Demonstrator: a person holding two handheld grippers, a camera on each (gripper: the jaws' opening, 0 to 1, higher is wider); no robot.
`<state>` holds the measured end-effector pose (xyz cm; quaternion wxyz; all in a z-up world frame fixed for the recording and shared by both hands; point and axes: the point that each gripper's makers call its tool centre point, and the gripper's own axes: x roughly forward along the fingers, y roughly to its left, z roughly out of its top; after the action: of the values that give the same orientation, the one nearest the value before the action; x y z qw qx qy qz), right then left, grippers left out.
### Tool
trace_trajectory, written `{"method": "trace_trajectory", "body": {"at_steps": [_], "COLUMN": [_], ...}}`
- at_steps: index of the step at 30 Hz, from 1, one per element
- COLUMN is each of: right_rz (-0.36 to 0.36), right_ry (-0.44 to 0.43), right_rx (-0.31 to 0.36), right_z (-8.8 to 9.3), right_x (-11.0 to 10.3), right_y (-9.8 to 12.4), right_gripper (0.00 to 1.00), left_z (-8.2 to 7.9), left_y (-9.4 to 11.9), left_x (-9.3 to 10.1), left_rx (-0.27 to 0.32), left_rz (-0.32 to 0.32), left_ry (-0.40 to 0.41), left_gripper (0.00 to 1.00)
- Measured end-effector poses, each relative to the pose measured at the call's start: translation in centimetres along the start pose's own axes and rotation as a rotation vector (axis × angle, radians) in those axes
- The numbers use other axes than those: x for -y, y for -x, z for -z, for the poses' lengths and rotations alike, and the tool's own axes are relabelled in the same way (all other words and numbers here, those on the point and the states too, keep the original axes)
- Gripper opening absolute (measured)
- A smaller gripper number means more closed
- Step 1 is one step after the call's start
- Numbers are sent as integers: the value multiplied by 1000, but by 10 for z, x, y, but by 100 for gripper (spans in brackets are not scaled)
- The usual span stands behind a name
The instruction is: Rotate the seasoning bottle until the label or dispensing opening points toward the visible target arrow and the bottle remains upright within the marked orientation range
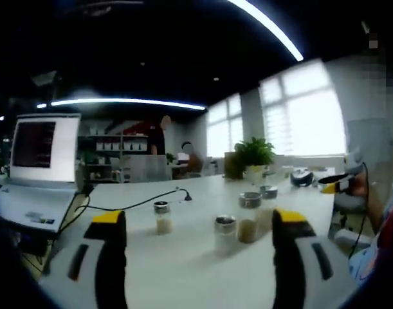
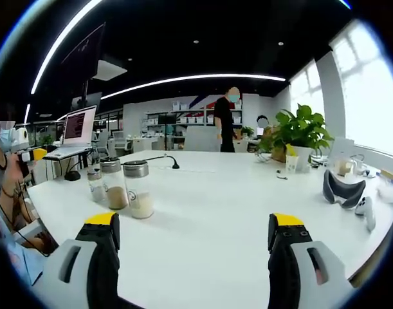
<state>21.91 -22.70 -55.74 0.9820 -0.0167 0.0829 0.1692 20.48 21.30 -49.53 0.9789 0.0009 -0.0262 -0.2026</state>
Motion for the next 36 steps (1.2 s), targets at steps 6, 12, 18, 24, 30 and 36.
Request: {"method": "trace_trajectory", "body": {"at_steps": [6,12,18,24,30,36], "right_rz": [-5,-17,-15,-16,-17,-69], "right_ry": [-1,3,4,3,1,-32], "right_rx": [-15,-15,-15,-14,-18,6], "right_z": [5,5,4,5,6,1], "right_x": [0,-3,-2,-2,-2,-13], "right_y": [-3,-4,-3,-3,-4,-4], "right_gripper": [99,99,99,99,99,98], "left_z": [-1,-11,-14,-19,-7,0], "left_y": [-9,-28,-53,-77,-112,-139], "left_x": [0,2,-1,-24,-49,-62], "left_rx": [-27,7,23,58,30,43], "left_rz": [14,34,57,18,2,5], "left_ry": [-24,-53,-49,-17,3,51], "left_gripper": [100,100,96,91,89,82]}}
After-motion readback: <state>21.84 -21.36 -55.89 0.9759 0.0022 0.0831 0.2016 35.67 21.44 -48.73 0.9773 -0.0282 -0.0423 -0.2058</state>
